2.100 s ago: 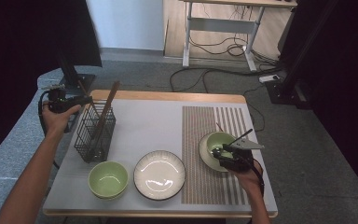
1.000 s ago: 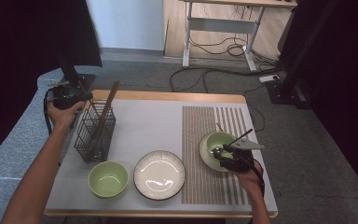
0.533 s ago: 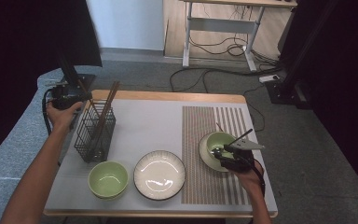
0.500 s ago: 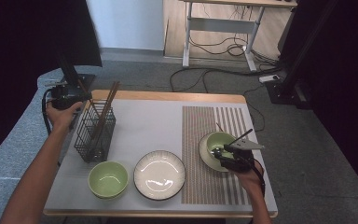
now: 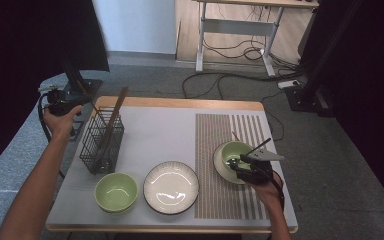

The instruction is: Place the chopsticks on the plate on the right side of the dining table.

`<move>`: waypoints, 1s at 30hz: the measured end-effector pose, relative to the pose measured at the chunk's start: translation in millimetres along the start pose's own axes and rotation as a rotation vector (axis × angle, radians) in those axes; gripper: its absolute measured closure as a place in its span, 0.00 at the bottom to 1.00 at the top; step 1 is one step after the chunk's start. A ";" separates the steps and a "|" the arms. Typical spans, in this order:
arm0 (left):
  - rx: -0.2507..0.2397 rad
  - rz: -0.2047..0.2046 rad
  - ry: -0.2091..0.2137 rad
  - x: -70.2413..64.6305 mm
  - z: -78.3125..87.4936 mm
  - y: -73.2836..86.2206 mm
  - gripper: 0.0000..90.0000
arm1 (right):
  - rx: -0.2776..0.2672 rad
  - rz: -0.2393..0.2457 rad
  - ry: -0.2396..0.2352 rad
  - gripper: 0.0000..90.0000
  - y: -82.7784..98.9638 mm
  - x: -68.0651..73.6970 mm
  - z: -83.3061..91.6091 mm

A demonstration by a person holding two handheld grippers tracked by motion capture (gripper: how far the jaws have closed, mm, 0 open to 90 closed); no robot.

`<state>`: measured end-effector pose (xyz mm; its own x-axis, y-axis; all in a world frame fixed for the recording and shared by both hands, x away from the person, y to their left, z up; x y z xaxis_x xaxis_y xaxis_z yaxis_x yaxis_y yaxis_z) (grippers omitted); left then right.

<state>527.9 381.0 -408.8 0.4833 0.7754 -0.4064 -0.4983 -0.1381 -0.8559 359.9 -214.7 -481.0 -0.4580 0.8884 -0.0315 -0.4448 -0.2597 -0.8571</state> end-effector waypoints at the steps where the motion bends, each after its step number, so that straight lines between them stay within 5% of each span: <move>1: -0.012 0.000 0.000 0.3 2.4 -1.4 0.90 | 0.002 0.002 -0.001 0.51 0.1 -0.2 -0.1; 16: -0.025 -0.062 -0.016 -17.9 24.9 -13.4 0.94 | -0.008 0.001 0.001 0.51 -1.1 -0.4 1.1; 30: -0.058 -0.070 -0.017 -22.6 38.8 -22.5 0.94 | -0.020 0.009 -0.002 0.51 -4.1 2.4 2.9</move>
<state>500.3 390.6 -367.9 0.5032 0.7945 -0.3400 -0.4210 -0.1182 -0.8993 358.3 -212.6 -476.0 -0.4634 0.8853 -0.0385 -0.4248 -0.2600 -0.8672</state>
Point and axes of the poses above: each handheld gripper's, and its own axes: z roughly backward along the jaws, y roughly out of its underside, x roughly to its left, the point moved 4 cm from there along -z, roughly forward along the jaws, and after that the axes turned 8 degrees about y, right-handed, at the moved point
